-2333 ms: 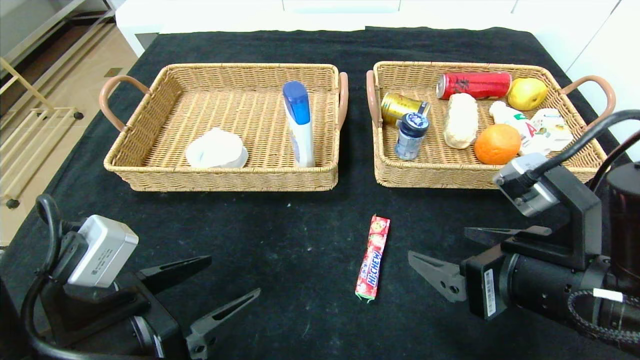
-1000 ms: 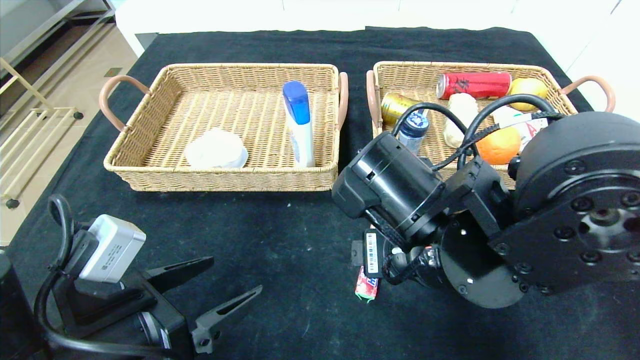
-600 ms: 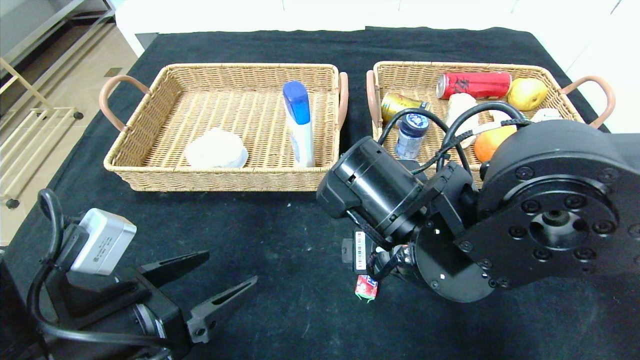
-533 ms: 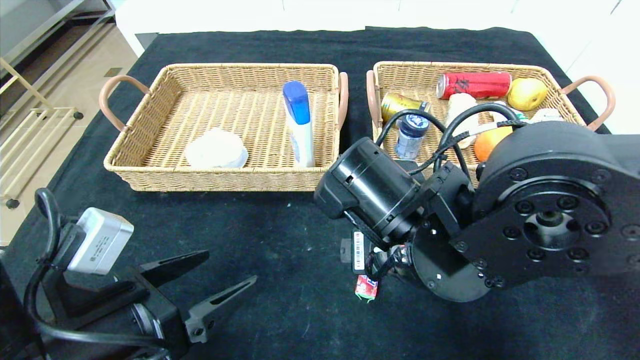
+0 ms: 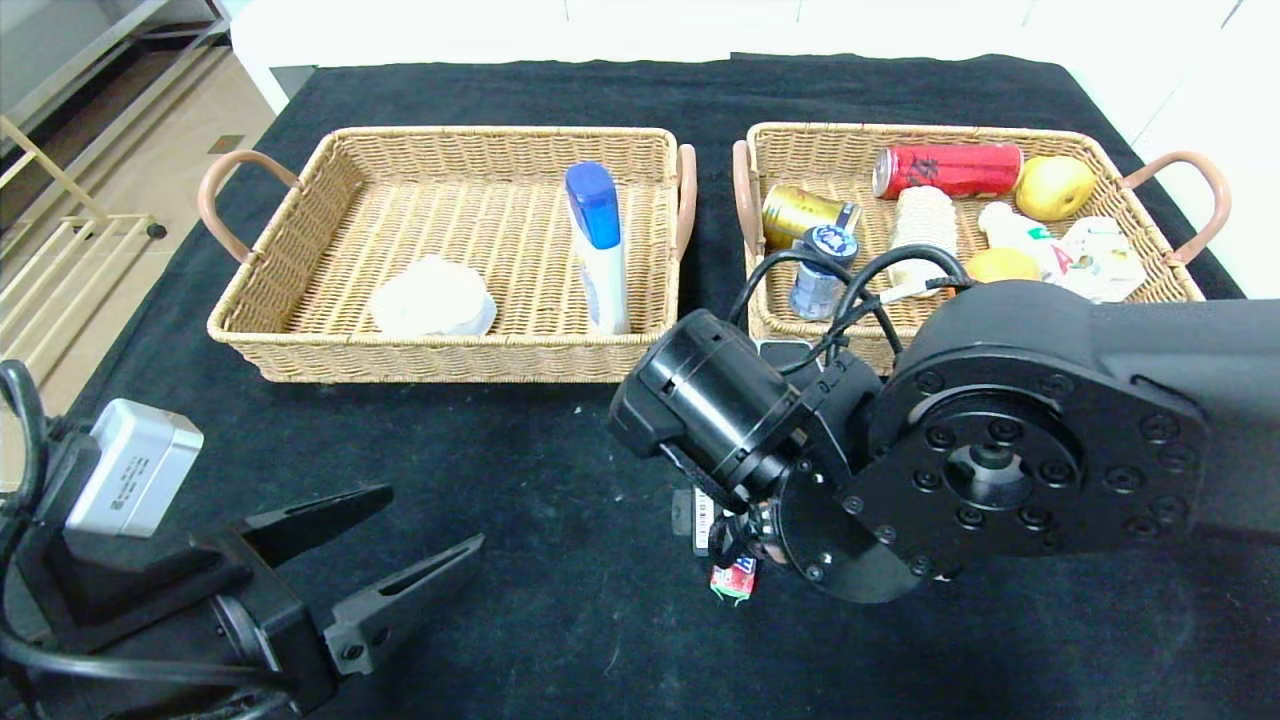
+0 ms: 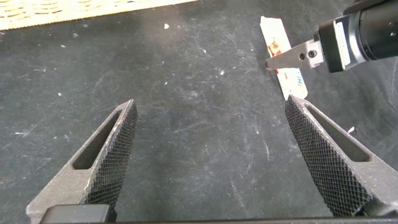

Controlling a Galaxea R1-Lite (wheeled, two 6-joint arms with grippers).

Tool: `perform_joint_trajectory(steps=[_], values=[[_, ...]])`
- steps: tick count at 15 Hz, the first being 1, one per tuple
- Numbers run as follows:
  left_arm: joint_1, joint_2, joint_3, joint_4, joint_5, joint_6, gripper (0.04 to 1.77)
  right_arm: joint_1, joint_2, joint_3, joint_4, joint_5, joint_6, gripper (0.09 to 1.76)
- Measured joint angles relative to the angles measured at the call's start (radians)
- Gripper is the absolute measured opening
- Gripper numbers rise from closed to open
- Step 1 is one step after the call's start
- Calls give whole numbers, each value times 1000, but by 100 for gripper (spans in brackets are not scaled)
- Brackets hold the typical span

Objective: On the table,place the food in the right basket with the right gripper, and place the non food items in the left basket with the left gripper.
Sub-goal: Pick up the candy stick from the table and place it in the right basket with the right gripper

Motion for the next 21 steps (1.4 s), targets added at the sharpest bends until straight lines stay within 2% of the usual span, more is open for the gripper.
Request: perform_joint_trajectory(steps=[3, 7, 10, 11, 12, 21], values=[[8, -2, 0, 0, -1, 0, 172, 3, 11, -3, 0, 1, 2, 171], [9, -1, 3, 1, -2, 2, 172, 4, 24, -3, 1, 2, 3, 108], [9, -1, 6, 0, -2, 2, 172, 11, 35, -2, 5, 1, 21, 77], [9, -1, 6, 0, -2, 2, 172, 12, 37, -1, 3, 1, 23, 46], [9, -1, 6, 0, -2, 2, 172, 12, 40, -1, 4, 1, 23, 36], [9, 0, 10, 1, -18, 2, 172, 6, 49, 0, 6, 0, 24, 36]])
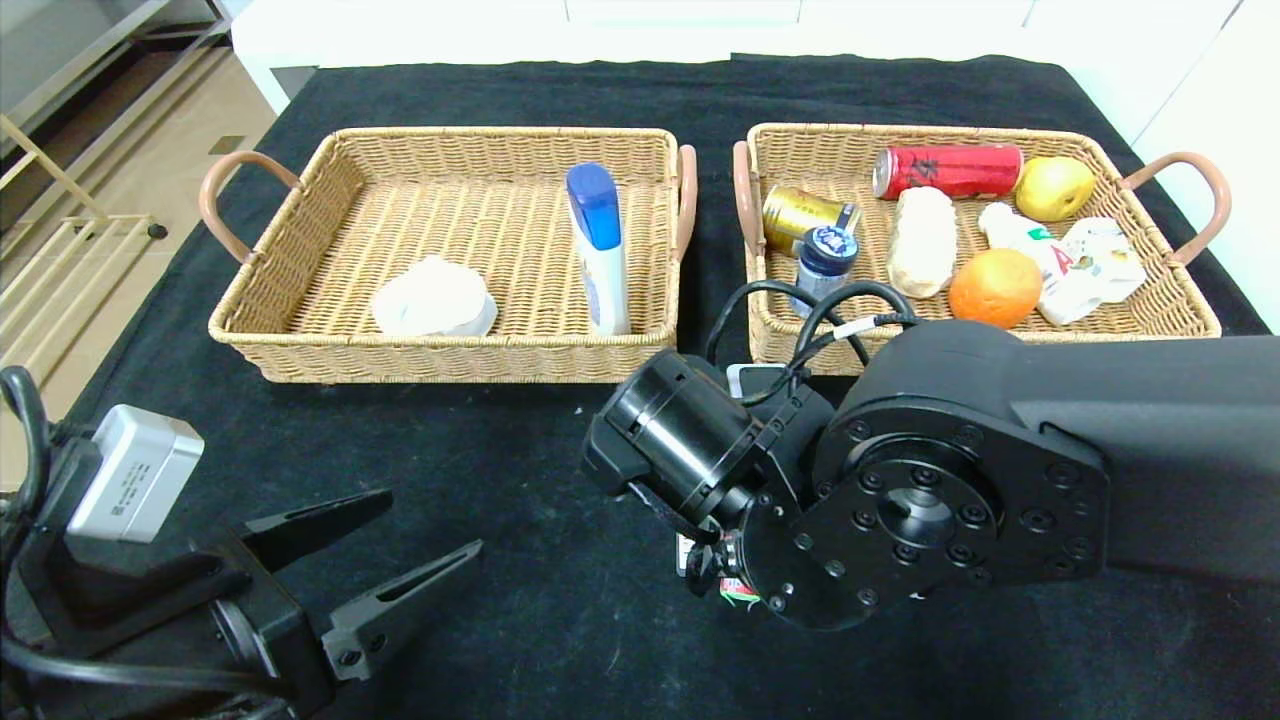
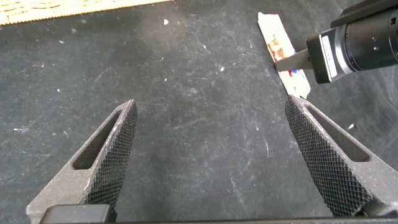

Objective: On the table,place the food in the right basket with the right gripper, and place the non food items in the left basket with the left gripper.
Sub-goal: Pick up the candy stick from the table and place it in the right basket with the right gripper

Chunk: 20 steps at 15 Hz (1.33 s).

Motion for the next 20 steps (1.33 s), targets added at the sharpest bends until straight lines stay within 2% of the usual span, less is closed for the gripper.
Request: perform_joint_trajectory(steps=[13, 17, 20], values=[[1, 1, 3, -2, 1, -2, 172, 20, -104, -3, 59, -53, -16, 36], [1, 5, 3, -1, 1, -2, 172, 0, -159, -4, 62, -81, -55, 36], [1, 9, 5, -2, 1, -3, 172, -46, -208, -3, 89, -86, -90, 36]])
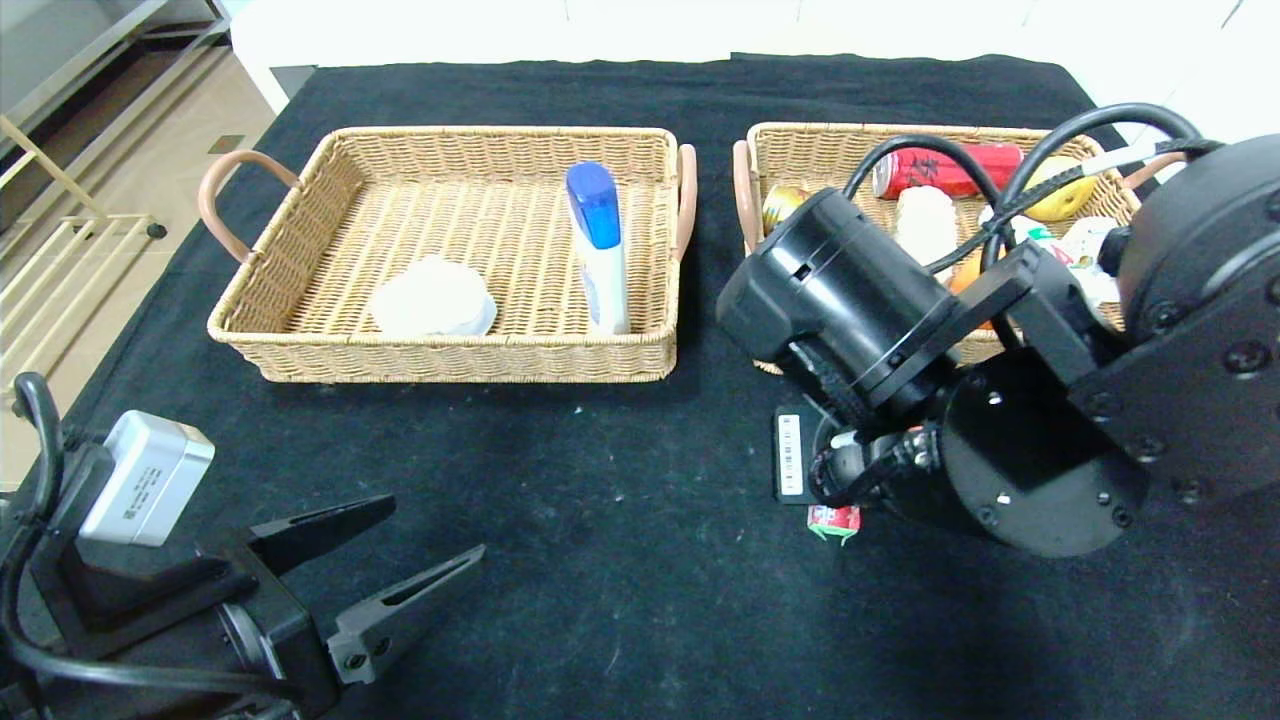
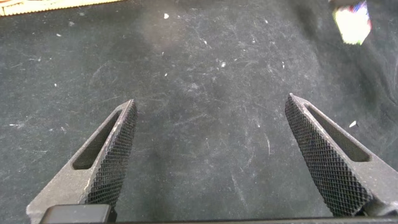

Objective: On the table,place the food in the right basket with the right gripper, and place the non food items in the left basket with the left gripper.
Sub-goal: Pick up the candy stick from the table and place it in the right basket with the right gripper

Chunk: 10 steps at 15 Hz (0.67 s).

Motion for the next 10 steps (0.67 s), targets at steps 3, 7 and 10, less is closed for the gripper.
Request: perform_joint_trajectory(steps=[3, 7, 10], values=[[0, -1, -1, 0, 0, 0, 172, -75, -40, 1, 1, 0, -40, 36], [0, -1, -1, 0, 0, -1, 172, -177, -71, -14, -11, -2, -131, 36], [-1, -1, 3, 0, -2, 0, 172, -244, -77, -74, -11, -1, -186, 36]])
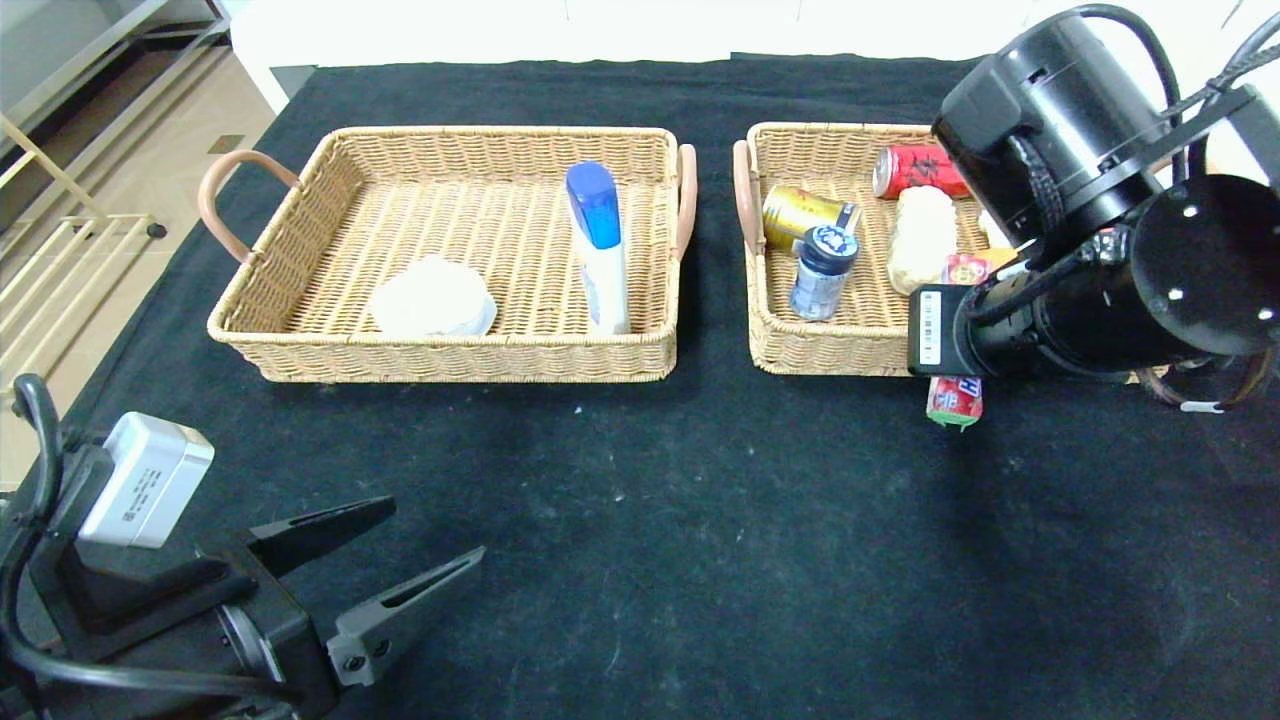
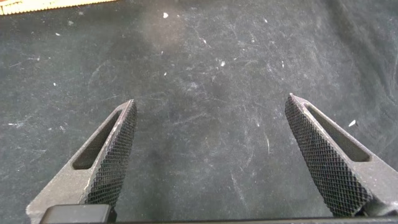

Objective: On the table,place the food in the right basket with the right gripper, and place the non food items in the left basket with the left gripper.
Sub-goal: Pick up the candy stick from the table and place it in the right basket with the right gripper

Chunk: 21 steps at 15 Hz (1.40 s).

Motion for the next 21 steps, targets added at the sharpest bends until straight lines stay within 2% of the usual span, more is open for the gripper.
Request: perform_joint_trajectory(steps=[4, 9, 14, 19, 21], values=[[-2, 0, 2, 0, 1, 1, 172, -56, 15, -63, -95, 2, -76, 36], [-3, -3, 2, 0, 0, 0, 172, -126, 42, -72, -249, 2, -183, 36], [-4, -4, 2, -2, 1, -1, 172, -145, 87, -71, -421, 3, -214, 36], [-6, -5, 3, 0, 0, -1, 172, -146, 118, -69, -464, 4, -220, 36], [-7, -5, 5, 0, 0, -1, 172, -145, 123, -69, -484, 4, -224, 56]])
